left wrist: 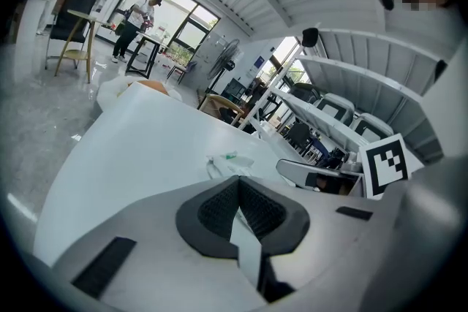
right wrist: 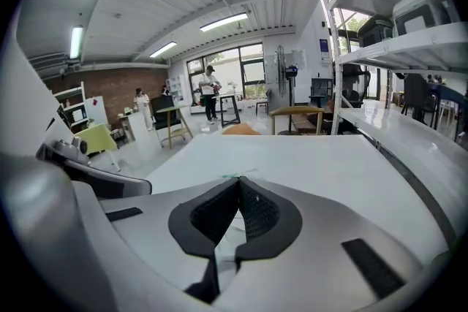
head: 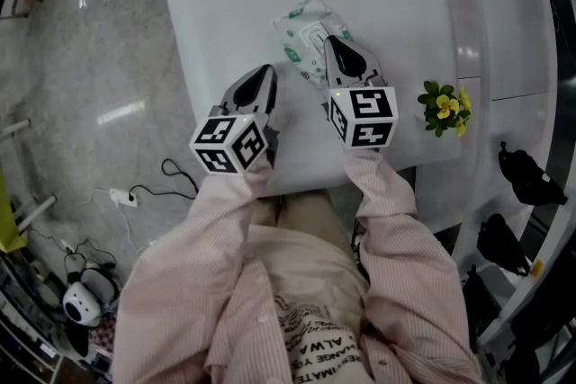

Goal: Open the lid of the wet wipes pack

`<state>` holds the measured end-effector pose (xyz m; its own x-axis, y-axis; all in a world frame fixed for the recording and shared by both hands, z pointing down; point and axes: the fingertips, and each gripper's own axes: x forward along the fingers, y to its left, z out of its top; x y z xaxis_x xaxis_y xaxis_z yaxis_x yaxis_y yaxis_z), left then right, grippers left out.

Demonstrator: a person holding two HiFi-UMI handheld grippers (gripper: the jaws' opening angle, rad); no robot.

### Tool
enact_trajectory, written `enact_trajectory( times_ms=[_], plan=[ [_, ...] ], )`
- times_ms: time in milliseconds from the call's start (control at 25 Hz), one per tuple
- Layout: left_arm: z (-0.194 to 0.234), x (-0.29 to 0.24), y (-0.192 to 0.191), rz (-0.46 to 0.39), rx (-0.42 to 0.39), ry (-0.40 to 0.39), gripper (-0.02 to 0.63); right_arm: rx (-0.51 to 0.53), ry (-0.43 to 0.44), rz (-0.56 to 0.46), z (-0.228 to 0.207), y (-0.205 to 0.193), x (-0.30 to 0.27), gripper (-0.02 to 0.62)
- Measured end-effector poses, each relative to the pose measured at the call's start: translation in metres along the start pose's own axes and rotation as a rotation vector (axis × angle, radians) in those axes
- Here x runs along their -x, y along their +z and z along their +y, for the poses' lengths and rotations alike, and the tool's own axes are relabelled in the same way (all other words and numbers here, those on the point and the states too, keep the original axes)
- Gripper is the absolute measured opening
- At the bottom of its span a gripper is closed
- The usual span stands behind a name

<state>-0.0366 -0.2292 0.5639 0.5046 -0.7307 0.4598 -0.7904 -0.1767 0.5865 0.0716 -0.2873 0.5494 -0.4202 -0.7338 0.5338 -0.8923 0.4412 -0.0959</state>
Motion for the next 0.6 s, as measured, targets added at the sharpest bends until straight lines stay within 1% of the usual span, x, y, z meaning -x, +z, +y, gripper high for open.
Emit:
enact_trajectory(
  times_ms=[400, 600],
  plan=[
    [-0.008, -0.003, 0.003, -0.002, -0.01, -0.007, 0.0, -0.017, -0.014, -0.01, -0.022, 0.007, 0.002, 0.0],
    [-0.011, -0.004, 0.004, -0.003, -0.015, -0.008, 0.0, -0.072, -0.018, -0.009, -0.035, 0.007, 0.002, 0.002]
  ],
)
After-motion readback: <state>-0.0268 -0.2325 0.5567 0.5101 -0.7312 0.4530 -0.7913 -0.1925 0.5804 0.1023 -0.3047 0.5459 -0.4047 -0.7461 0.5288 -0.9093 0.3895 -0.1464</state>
